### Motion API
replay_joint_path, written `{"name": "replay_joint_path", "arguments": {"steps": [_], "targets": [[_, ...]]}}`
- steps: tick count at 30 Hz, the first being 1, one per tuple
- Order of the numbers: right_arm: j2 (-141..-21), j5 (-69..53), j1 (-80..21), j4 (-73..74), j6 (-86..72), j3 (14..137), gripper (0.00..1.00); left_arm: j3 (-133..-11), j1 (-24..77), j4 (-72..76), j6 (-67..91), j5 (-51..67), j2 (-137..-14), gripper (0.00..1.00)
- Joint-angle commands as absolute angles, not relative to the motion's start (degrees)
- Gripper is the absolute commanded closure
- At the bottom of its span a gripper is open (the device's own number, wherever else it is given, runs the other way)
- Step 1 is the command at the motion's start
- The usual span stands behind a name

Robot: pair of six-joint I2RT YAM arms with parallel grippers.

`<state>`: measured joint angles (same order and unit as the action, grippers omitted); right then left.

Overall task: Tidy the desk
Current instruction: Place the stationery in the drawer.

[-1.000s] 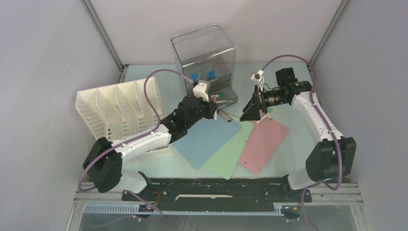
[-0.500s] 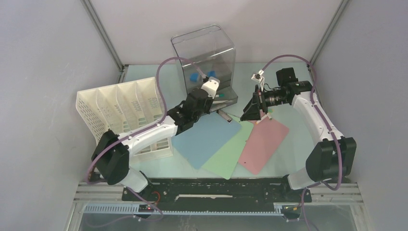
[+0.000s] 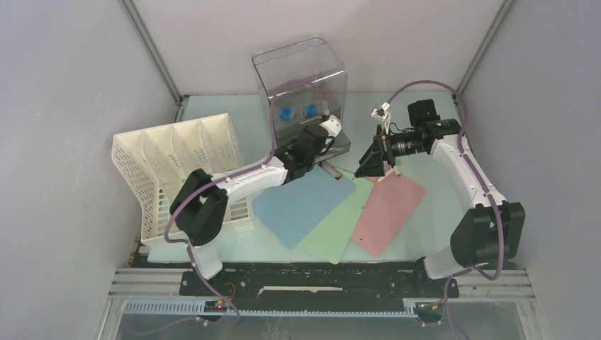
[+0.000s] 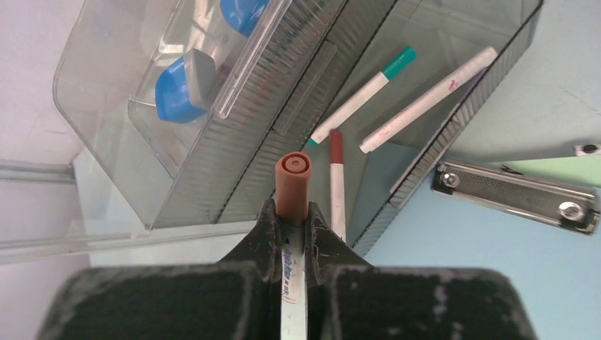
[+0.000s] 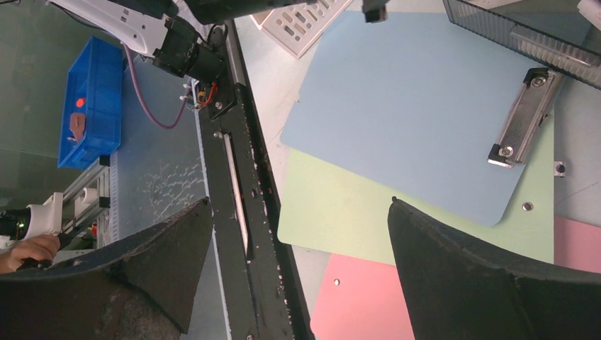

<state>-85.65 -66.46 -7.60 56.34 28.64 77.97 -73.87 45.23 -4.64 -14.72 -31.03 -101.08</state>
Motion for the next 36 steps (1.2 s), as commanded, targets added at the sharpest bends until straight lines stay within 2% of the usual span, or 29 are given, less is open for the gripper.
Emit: {"name": "replay_joint_path", "arguments": {"steps": [1,5,12,14,20,31,36], "targets": [[-84.6,-66.7,-7.3,56.1,29.5,78.2,0.01,-78.6,45.0,-4.4,-20.1,-35.5,-104.6,1.00],[-84.7,-66.7,-7.0,56.3,29.7,78.1,0.00,-81.2,44.6,-4.4,-21.7,-36.1,-108.0,1.00],[-85.0,-66.8,-6.6,56.6,30.0,78.1,0.00,-84.4,44.2,-4.1,-23.7,-38.0,-111.5,0.80],[-85.1,-66.8,-6.5,56.6,30.0,78.2,0.00,-84.3,44.2,-3.3,-23.9,-38.4,-111.6,0.71],[-85.4,-66.8,-6.4,56.6,30.1,78.1,0.00,-83.9,44.2,-2.6,-23.3,-38.4,-110.7,0.60],[-86.1,-66.2,-6.3,56.7,30.2,78.1,0.00,-77.9,44.5,-1.9,-15.5,-32.9,-100.7,0.50],[-86.2,-65.1,-6.3,56.6,30.3,78.2,0.00,-71.1,44.5,-0.2,-8.8,-26.8,-93.4,0.39]]}}
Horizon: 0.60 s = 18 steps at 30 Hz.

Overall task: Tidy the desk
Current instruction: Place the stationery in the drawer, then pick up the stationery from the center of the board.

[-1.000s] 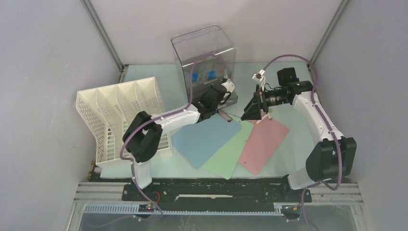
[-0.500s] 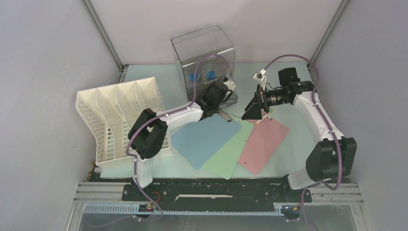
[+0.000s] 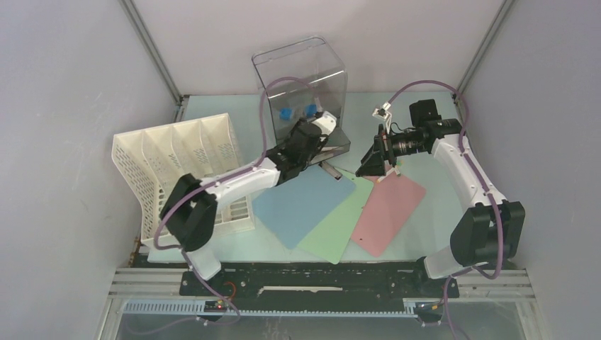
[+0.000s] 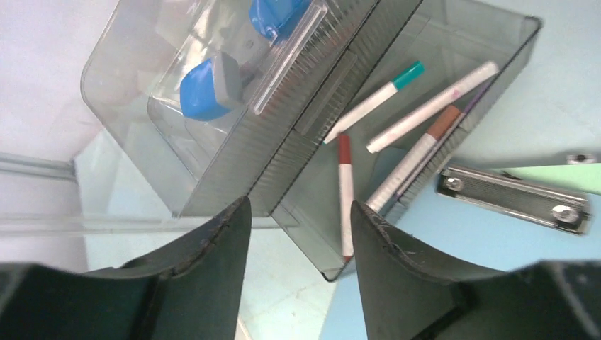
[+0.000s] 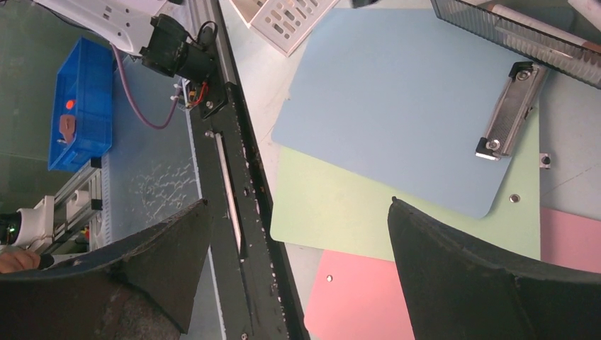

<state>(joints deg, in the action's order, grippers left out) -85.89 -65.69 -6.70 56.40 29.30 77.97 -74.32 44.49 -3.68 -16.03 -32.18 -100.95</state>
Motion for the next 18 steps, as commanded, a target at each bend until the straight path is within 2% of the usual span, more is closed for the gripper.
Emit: {"name": "replay_joint_path", "arguments": {"steps": [1,6,18], "targets": [[-86.2,-64.8,-6.2,56.5,30.3,78.2,0.00,-70.0,44.5,-0.3,-7.6,-25.7,-92.1,0.35],[-86.2,-63.3,-5.8,56.3,30.3,78.1,0.00,-63.4,44.5,3.4,-3.1,-20.7,-85.2,0.24],[-86.6,-55.7,-3.5,54.2,28.2,78.1,0.00,-50.0,44.2,11.6,5.9,-12.8,-70.8,0.05]]}}
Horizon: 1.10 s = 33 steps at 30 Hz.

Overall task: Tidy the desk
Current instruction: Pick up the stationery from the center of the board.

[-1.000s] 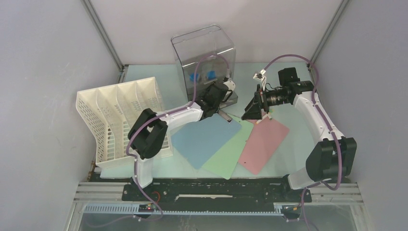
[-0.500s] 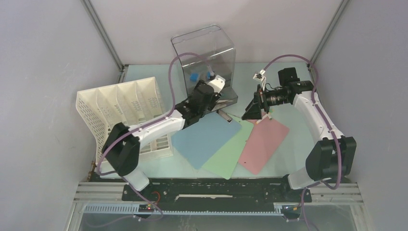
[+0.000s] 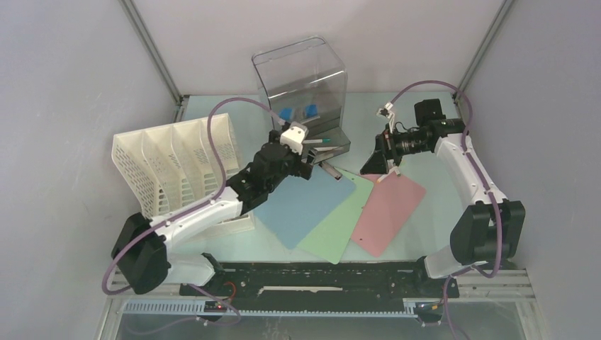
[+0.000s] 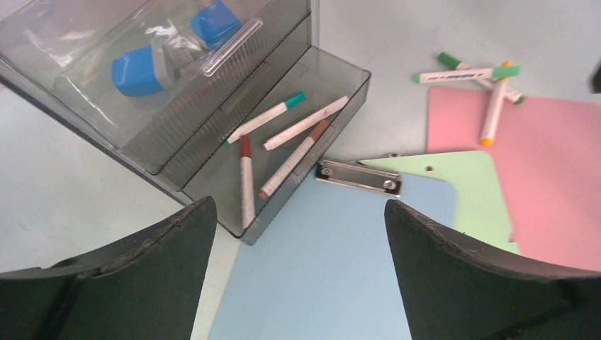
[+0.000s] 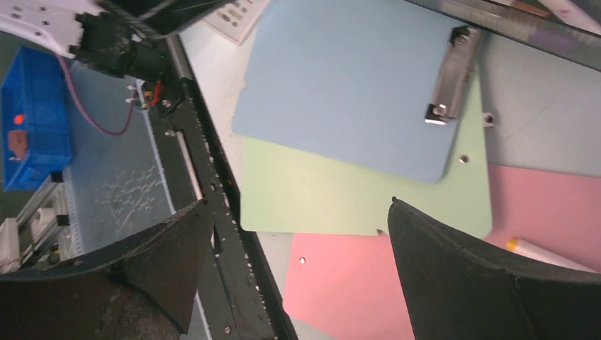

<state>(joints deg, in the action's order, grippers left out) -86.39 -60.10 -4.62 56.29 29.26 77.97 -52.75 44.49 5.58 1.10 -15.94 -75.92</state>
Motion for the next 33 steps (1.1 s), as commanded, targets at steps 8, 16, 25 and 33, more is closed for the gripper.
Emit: {"name": "replay_joint_path", "arguments": {"steps": [8,16,25,33], "targets": [[-86.7,-47.7,-2.1,50.7,22.7,77.3,0.00,-40.0,43.4,18.2,10.9,-13.2,-60.8,0.00],[-88.7,-38.6,-1.9,47.2,18.4,76.4,0.00,-34.8,43.1,19.3,13.1,-13.9,-55.5,0.00],[-93.7,-30.2,-1.8,44.8,18.8,76.0,0.02,-30.4,42.7,19.8,14.7,-14.6,-51.5,0.00],[-99.0,-22.0,-2.9,43.0,23.6,79.7,0.17,-27.8,42.7,18.9,14.9,-14.9,-47.4,0.00]]}}
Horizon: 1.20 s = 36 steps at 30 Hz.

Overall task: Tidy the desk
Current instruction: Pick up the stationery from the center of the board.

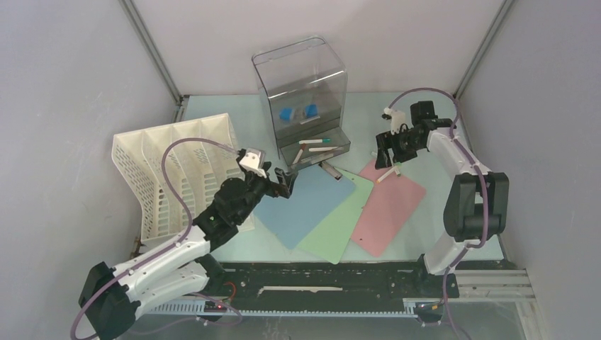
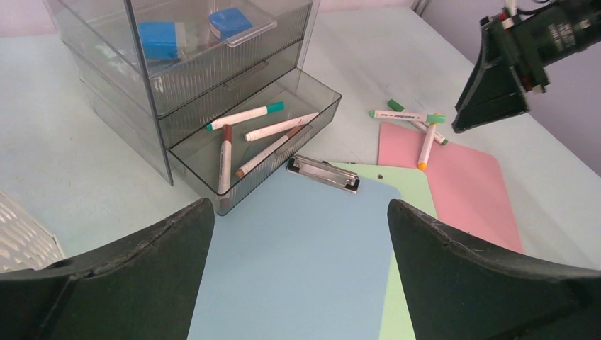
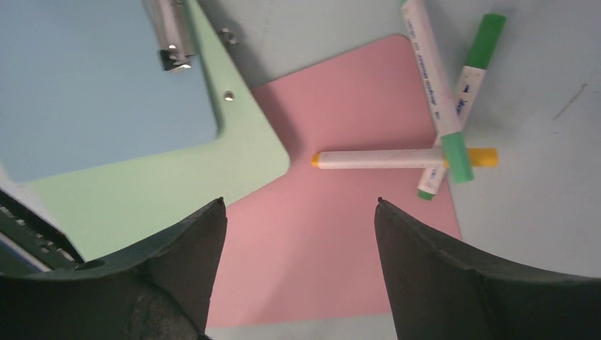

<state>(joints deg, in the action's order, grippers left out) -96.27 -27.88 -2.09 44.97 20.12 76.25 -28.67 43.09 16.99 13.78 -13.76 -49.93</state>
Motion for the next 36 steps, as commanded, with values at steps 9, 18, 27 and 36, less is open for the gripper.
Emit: {"name": "replay_joint_path", "arguments": {"steps": [9,18,27,36], "targets": [[-109.9,-15.7,-4.7,46.2,28.6,93.2,0.38,-23.9,42.6,19.0,16.5,-15.7,-43.3,0.00],[-116.0,-11.4,-8.1,46.8,30.7,98.2,0.44,-21.8,42.5,17.9,16.6,-17.1,-39.8,0.00],[-120.1,-6.6,-8.7,47.9,31.8,100.0,0.50,-21.0,42.4,17.7,16.8,-17.6,-39.2,0.00],[-122.0,-4.5,-8.7,47.8,32.8,99.2,0.55,-21.1,42.4,17.8,17.0,-17.5,-39.5,0.00]]}}
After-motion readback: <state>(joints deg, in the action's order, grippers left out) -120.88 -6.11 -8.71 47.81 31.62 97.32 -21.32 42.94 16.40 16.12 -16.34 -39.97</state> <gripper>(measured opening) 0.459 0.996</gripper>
